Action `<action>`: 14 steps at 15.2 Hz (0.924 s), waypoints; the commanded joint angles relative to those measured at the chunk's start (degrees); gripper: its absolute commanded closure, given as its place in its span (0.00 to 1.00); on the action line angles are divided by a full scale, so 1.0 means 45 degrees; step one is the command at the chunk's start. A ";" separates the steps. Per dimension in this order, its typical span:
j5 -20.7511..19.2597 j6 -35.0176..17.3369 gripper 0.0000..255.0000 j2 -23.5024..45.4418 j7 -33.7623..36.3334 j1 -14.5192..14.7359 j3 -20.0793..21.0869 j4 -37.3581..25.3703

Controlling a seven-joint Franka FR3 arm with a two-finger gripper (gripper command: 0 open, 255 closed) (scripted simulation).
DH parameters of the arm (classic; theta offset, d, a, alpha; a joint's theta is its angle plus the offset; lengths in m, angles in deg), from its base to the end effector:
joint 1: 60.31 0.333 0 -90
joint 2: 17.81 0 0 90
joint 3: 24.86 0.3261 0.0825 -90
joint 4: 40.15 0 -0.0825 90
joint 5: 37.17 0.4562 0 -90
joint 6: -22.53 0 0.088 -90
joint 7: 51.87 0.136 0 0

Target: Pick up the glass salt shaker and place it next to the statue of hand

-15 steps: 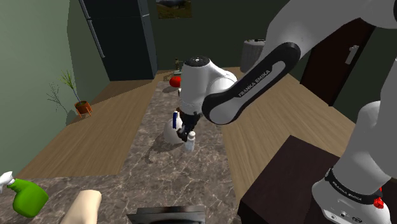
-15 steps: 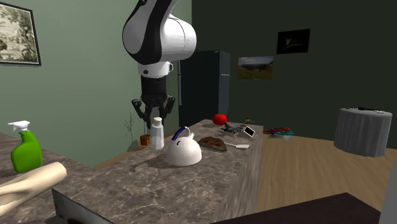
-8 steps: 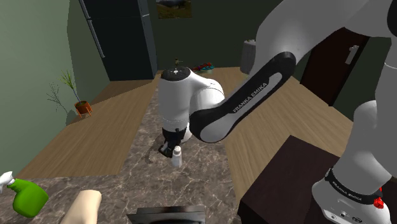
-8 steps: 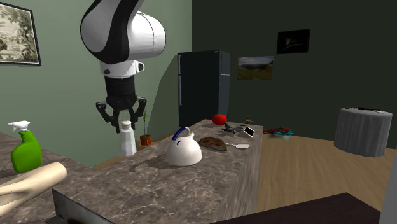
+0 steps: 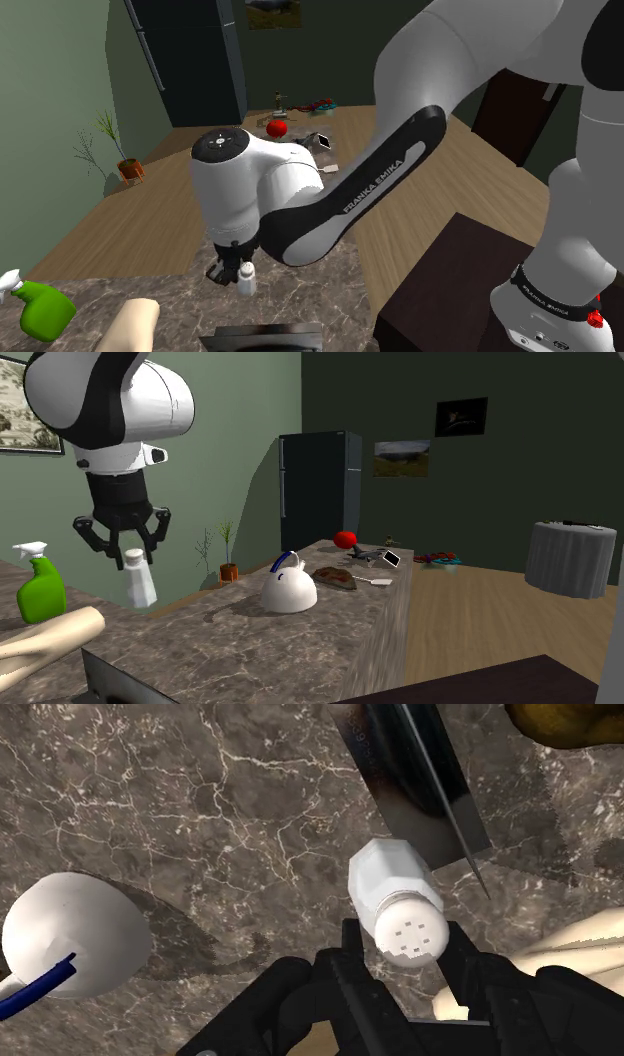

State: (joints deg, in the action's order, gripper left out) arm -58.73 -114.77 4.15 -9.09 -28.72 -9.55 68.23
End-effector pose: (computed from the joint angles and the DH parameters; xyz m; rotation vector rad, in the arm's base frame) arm 0.4936 0.5043 0.2574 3.0615 0.4723 0.3503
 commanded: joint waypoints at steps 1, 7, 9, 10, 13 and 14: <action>-0.0169 0.0413 1.00 0.0489 0.0518 0.0487 0.0058 -0.0775; -0.0553 0.1871 1.00 0.2373 0.1615 0.1958 0.0122 -0.3798; -0.0646 0.2438 1.00 0.3108 0.1876 0.2470 0.0119 -0.5016; -0.0685 0.2743 1.00 0.3502 0.1985 0.2733 0.0112 -0.5678; -0.0789 0.2840 1.00 0.4084 0.2161 0.3030 0.0052 -0.6317; -0.0825 0.2724 1.00 0.4162 0.2201 0.3038 0.0029 -0.6275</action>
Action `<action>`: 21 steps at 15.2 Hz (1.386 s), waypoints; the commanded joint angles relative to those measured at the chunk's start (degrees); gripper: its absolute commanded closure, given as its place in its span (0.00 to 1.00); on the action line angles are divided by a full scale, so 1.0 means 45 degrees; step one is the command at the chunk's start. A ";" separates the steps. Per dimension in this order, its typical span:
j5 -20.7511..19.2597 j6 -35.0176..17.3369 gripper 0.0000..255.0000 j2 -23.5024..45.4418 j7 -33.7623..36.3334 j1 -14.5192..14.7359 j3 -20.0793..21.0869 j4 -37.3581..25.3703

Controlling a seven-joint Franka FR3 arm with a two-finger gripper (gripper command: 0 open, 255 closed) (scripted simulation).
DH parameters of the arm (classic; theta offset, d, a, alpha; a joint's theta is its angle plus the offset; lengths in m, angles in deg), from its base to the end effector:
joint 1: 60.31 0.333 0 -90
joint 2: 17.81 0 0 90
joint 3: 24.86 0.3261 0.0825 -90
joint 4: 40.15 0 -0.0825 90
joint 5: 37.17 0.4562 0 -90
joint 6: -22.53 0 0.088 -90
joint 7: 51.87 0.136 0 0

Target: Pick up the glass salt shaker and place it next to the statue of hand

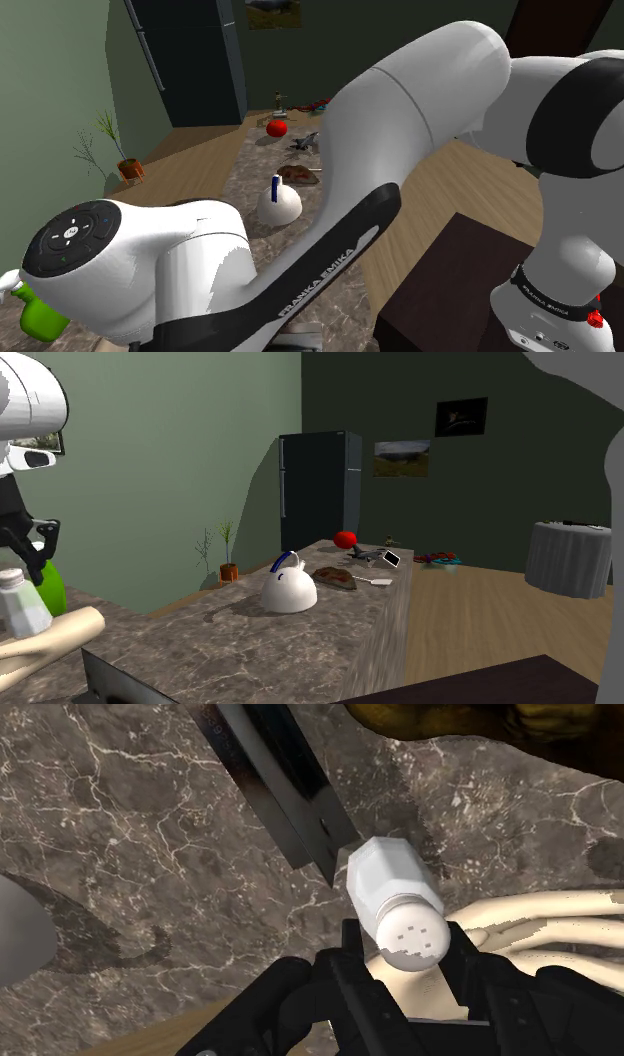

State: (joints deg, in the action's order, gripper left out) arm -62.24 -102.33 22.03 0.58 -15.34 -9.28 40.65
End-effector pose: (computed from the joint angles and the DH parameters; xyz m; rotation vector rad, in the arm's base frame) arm 0.4509 0.6719 0.2563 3.0614 0.4707 0.3497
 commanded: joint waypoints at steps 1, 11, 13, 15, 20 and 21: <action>-0.0079 -0.0155 1.00 0.0269 0.0092 0.0074 -0.0055 -0.0107; -0.0439 -0.1227 1.00 0.1180 0.0483 0.0198 -0.0322 0.0089; -0.0510 -0.1426 1.00 0.1384 0.0558 0.0229 -0.0380 0.0088; -0.0580 -0.1619 1.00 0.1596 0.0631 0.0262 -0.0440 0.0073; -0.0748 -0.2078 1.00 0.2156 0.0807 0.0351 -0.0593 -0.0023; -0.0781 -0.2165 1.00 0.2273 0.0841 0.0370 -0.0624 -0.0052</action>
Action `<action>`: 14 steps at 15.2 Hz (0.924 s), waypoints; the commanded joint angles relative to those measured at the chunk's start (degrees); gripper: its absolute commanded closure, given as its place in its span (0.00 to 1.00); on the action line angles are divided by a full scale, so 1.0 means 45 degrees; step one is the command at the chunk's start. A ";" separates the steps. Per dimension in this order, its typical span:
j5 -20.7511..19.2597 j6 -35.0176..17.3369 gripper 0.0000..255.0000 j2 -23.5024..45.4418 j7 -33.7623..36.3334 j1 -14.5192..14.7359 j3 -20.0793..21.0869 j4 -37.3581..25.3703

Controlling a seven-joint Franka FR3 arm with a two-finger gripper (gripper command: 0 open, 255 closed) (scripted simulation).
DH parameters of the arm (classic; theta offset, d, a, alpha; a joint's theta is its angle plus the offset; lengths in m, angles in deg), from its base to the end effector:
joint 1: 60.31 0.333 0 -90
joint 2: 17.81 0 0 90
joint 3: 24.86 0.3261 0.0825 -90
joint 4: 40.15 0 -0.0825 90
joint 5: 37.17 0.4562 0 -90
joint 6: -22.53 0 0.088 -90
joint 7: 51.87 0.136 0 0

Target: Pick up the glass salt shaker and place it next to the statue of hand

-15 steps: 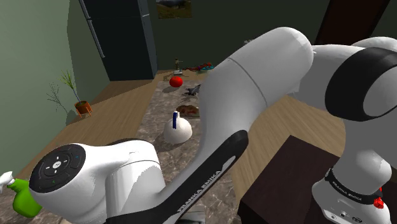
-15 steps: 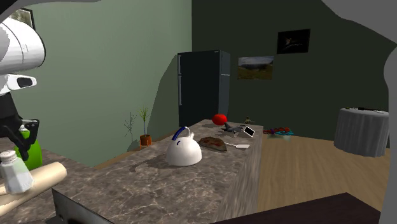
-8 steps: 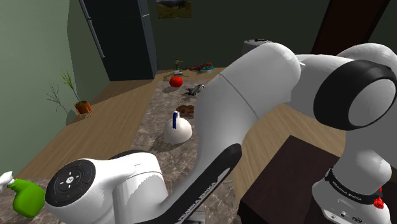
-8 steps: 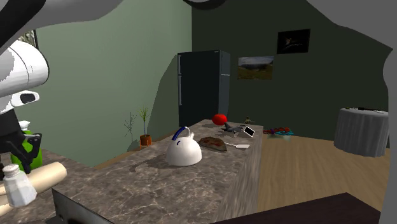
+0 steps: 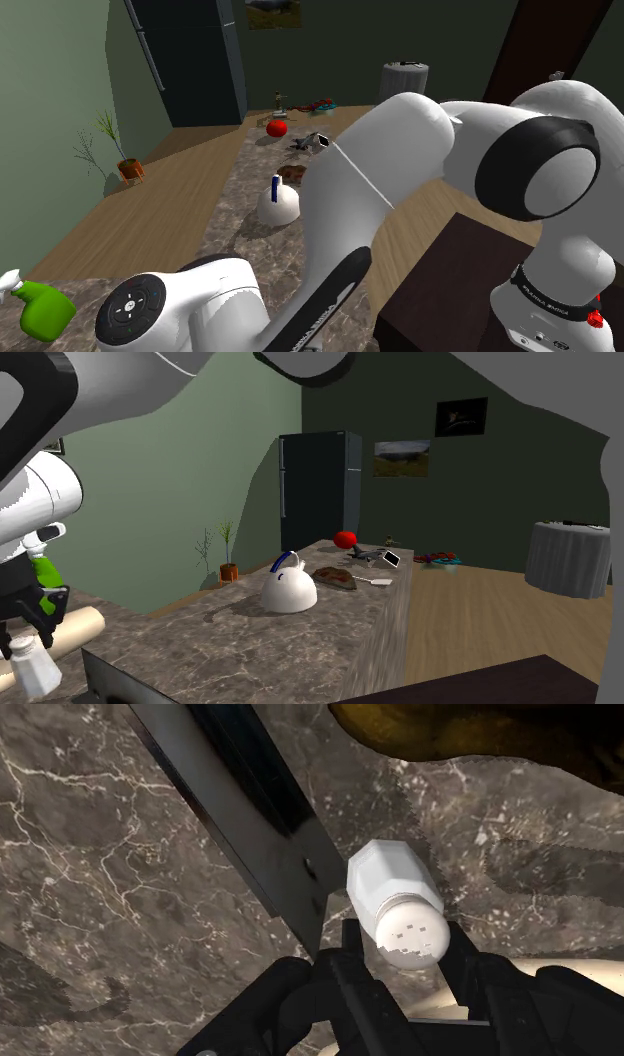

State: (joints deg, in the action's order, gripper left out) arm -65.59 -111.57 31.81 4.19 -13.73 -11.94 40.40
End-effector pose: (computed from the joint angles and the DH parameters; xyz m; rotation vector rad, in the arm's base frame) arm 0.4483 0.6703 0.1341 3.0611 0.4699 0.3499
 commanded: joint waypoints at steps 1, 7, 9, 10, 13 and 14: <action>-0.0070 -0.0199 1.00 0.0219 0.0071 0.0031 -0.0064 -0.0028; -0.0247 -0.0684 1.00 0.0969 0.0255 0.0152 -0.0253 -0.0295; -0.0300 -0.0834 1.00 0.1233 0.0311 0.0193 -0.0316 -0.0412; -0.0325 -0.0906 1.00 0.1368 0.0337 0.0214 -0.0347 -0.0476; -0.0387 -0.1087 1.00 0.1722 0.0402 0.0269 -0.0426 -0.0654; -0.0387 -0.1086 1.00 0.1723 0.0402 0.0270 -0.0426 -0.0657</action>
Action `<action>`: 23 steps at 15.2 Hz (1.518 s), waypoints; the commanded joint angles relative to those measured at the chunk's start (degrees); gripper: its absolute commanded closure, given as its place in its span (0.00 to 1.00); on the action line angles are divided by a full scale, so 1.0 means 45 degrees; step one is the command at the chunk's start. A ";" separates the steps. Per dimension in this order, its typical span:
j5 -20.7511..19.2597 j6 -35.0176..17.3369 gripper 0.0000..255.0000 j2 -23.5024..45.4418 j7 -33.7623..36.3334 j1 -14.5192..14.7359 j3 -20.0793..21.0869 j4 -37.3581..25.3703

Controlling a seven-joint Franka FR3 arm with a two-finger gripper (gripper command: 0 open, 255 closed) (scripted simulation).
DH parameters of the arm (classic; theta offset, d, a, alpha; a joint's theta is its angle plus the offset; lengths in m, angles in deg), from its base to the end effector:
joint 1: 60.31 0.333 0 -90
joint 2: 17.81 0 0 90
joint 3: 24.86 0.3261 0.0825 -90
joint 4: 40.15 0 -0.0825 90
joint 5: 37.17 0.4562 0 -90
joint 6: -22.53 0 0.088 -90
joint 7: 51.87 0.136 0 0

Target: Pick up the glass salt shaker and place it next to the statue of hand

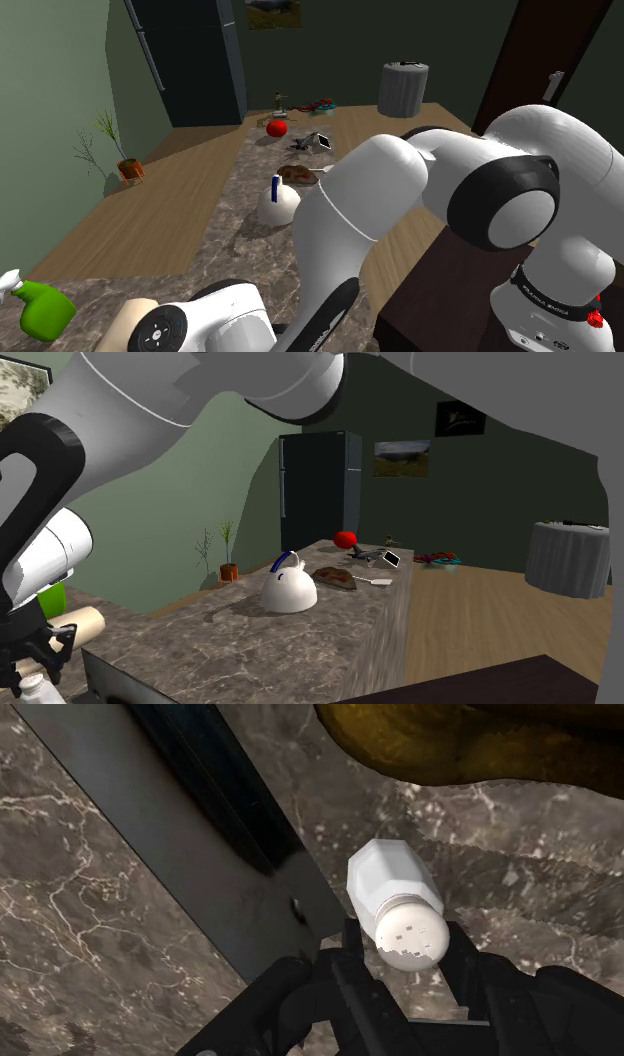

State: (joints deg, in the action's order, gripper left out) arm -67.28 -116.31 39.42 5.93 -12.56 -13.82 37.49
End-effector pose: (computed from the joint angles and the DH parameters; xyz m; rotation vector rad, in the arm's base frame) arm 0.4474 0.6667 0.0580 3.0609 0.4698 0.3498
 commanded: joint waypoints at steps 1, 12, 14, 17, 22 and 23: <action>-0.0010 -0.0030 1.00 0.0033 0.0016 0.0009 -0.0010 -0.0011; -0.0010 -0.0030 0.00 0.0035 0.0016 0.0010 -0.0010 -0.0013; 0.0027 0.0090 0.00 -0.0375 0.0031 -0.0012 0.0059 0.0293; 0.0167 0.0490 0.00 -0.1451 0.0032 -0.0074 0.0270 0.1009; 0.0167 0.0490 0.00 -0.1451 0.0032 -0.0074 0.0270 0.1009; 0.0167 0.0490 0.00 -0.1451 0.0032 -0.0074 0.0270 0.1009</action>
State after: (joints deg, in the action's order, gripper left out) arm -66.53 -114.12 32.90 6.07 -12.89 -12.61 42.03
